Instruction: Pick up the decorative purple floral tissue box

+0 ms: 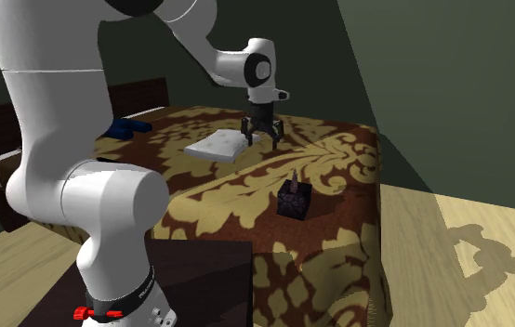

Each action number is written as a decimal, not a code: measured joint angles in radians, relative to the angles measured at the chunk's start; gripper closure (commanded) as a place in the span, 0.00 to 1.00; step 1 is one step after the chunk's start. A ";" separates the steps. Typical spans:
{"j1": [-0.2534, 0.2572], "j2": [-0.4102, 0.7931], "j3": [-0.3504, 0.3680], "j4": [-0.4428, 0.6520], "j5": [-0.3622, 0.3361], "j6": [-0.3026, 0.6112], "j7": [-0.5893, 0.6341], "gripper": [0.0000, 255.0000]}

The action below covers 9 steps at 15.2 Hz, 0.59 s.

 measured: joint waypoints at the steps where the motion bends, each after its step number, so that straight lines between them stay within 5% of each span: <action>1: -0.010 0.035 -0.007 0.016 0.019 0.015 -0.016 0.00; 9: -0.112 0.354 0.000 0.251 0.188 0.062 -0.099 0.00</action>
